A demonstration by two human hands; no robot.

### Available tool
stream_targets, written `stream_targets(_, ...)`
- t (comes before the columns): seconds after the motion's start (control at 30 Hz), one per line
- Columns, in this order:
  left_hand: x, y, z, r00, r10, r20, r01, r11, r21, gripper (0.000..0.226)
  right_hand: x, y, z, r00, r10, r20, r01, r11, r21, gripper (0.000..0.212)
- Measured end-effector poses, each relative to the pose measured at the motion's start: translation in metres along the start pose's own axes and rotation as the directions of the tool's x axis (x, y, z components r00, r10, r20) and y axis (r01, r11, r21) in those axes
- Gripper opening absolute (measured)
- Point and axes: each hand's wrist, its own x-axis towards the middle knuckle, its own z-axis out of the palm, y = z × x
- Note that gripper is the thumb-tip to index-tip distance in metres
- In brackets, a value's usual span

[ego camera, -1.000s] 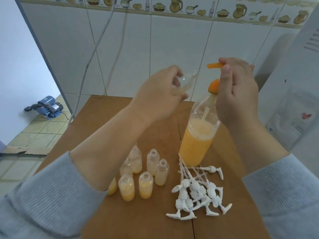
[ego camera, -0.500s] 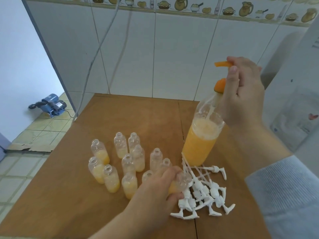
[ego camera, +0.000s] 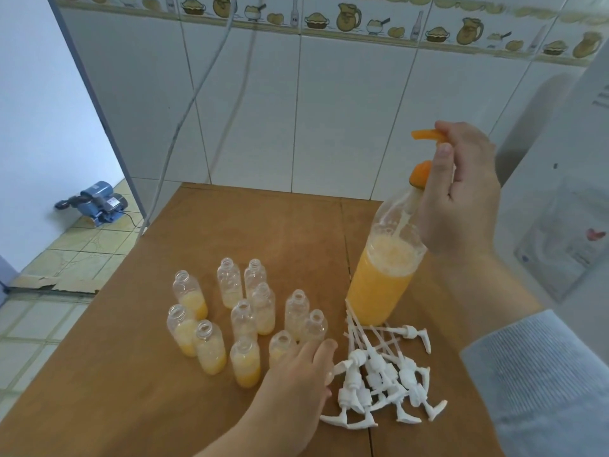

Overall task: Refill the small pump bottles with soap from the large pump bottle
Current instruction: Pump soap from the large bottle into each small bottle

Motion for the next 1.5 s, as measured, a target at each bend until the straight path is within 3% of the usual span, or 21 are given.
stream_targets(0.13,0.001,0.000,0.004,1.000,0.023,-0.012,-0.023,0.999,0.048,0.059,0.000,-0.001,-0.001,1.000,0.001,-0.002,-0.001,1.000,0.001,0.034)
stream_targets(0.23,-0.001,-0.005,0.007,0.996,0.090,-0.003,-0.090,0.995,0.044,0.070,0.001,0.000,-0.001,1.000,0.004,0.000,-0.004,1.000,0.001,0.035)
stream_targets(0.27,-0.003,-0.005,0.005,0.992,0.107,-0.064,-0.105,0.994,0.024,0.072,0.001,0.000,-0.001,1.000,0.005,0.000,-0.005,1.000,0.001,0.035)
stream_targets(0.33,-0.003,-0.006,-0.006,0.969,0.090,-0.228,-0.112,0.990,-0.086,0.054,0.001,0.000,0.000,1.000,0.004,0.003,-0.004,1.000,-0.002,0.034)
stream_targets(0.4,0.001,-0.013,-0.028,0.882,0.007,-0.472,-0.073,0.990,-0.121,0.034,0.001,0.001,0.000,1.000,0.003,0.006,-0.003,1.000,-0.005,0.034)
stream_targets(0.47,0.006,-0.029,-0.056,0.784,-0.174,-0.596,0.129,0.985,-0.117,0.030,0.002,0.002,0.001,1.000,0.002,0.006,-0.002,1.000,-0.007,0.033)
stream_targets(0.53,0.012,-0.050,-0.082,0.792,-0.378,-0.480,0.411,0.911,-0.040,0.033,0.002,0.002,0.002,1.000,0.002,0.007,-0.002,1.000,-0.008,0.033)
stream_targets(0.6,0.016,-0.069,-0.094,0.808,-0.532,-0.253,0.563,0.823,0.069,0.041,0.003,0.003,0.002,1.000,0.004,0.004,-0.004,1.000,-0.005,0.033)
stream_targets(0.67,0.024,-0.082,-0.095,0.801,-0.596,-0.057,0.599,0.797,0.084,0.046,0.003,0.003,0.003,1.000,0.000,-0.001,0.000,1.000,-0.002,0.033)
stream_targets(0.73,0.033,-0.092,-0.088,0.794,-0.606,0.050,0.591,0.789,0.168,0.042,0.003,0.004,0.003,1.000,-0.002,-0.003,0.002,1.000,-0.002,0.033)
stream_targets(0.8,0.041,-0.097,-0.080,0.779,-0.616,0.120,0.571,0.775,0.272,0.032,0.002,0.004,0.003,1.000,0.001,-0.004,-0.001,1.000,-0.008,0.034)
stream_targets(0.9,0.048,-0.098,-0.071,0.761,-0.622,0.183,0.561,0.773,0.295,0.028,0.003,0.004,0.002,1.000,0.004,-0.003,-0.004,1.000,-0.016,0.034)
stream_targets(1.07,0.048,-0.088,-0.070,0.802,-0.581,0.140,0.502,0.782,0.371,0.036,0.001,0.002,0.003,1.000,-0.006,-0.008,0.006,1.000,-0.018,0.034)
stream_targets(1.27,0.036,-0.085,-0.085,0.825,-0.561,0.073,0.549,0.825,0.131,0.021,0.002,0.003,0.003,1.000,-0.002,-0.009,0.002,1.000,-0.008,0.033)
stream_targets(1.4,0.015,-0.071,-0.114,0.851,-0.500,-0.159,0.500,0.865,-0.046,0.019,0.002,0.004,0.003,1.000,-0.009,0.002,0.009,0.999,-0.031,0.033)
stream_targets(1.5,0.011,-0.056,-0.145,0.817,-0.467,-0.338,0.393,0.880,-0.265,0.019,0.002,0.004,0.003,1.000,-0.012,0.005,0.012,0.999,-0.034,0.034)
